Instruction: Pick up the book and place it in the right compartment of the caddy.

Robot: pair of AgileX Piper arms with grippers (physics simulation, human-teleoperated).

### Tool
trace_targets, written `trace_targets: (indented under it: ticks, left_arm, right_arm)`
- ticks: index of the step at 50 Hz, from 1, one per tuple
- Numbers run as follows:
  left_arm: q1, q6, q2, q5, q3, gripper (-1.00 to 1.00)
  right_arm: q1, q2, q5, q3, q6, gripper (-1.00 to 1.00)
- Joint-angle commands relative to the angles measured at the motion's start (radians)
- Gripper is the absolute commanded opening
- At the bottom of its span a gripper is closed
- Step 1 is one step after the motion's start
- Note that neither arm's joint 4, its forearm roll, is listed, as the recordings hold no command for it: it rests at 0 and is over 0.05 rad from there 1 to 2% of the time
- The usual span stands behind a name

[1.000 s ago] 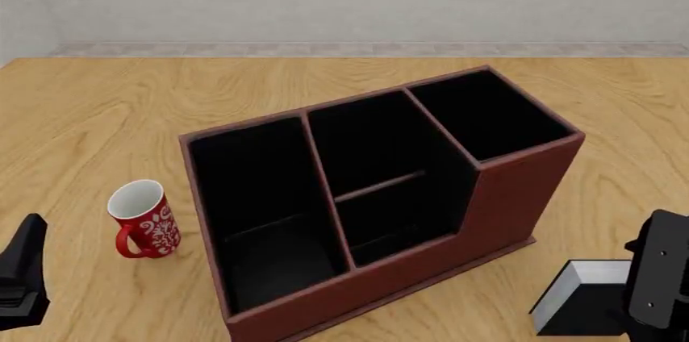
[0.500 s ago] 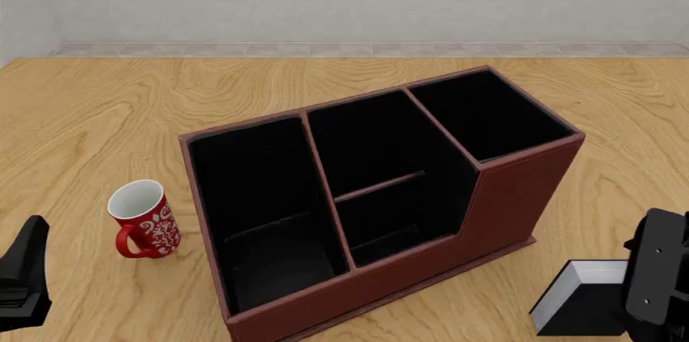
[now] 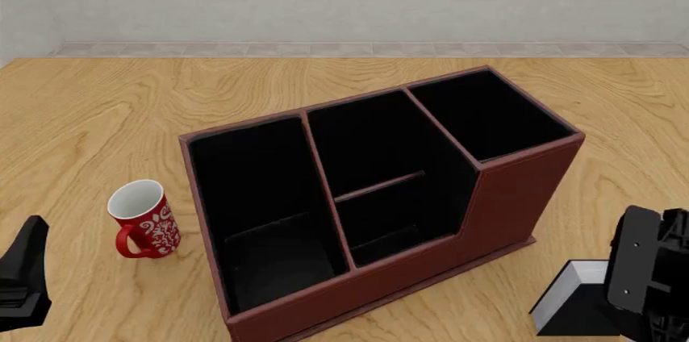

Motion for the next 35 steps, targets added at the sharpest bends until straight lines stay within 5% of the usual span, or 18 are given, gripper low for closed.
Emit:
trace_targets:
  ticks: [1,11,12,28,35]
  left_arm:
    - [0.004,0.000,0.000,-0.003,0.005,1.00]
    - [0.007,0.004,0.000,-0.007,0.010,1.00]
    - [0.008,0.003,0.000,-0.007,0.010,1.00]
    - [0.009,0.010,0.000,-0.009,0.013,1.00]
    - [0.011,0.009,0.000,-0.007,0.010,1.00]
  right_arm:
    - [0.036,0.052,-0.034,0.026,0.047,1.00]
    - [0.064,0.075,-0.021,0.043,0.105,1.00]
    - [0.074,0.076,-0.010,0.047,0.117,-1.00]
    - [0.113,0.037,0.070,0.026,0.170,-1.00]
    - [0.183,0.001,0.177,-0.014,0.252,-1.00]
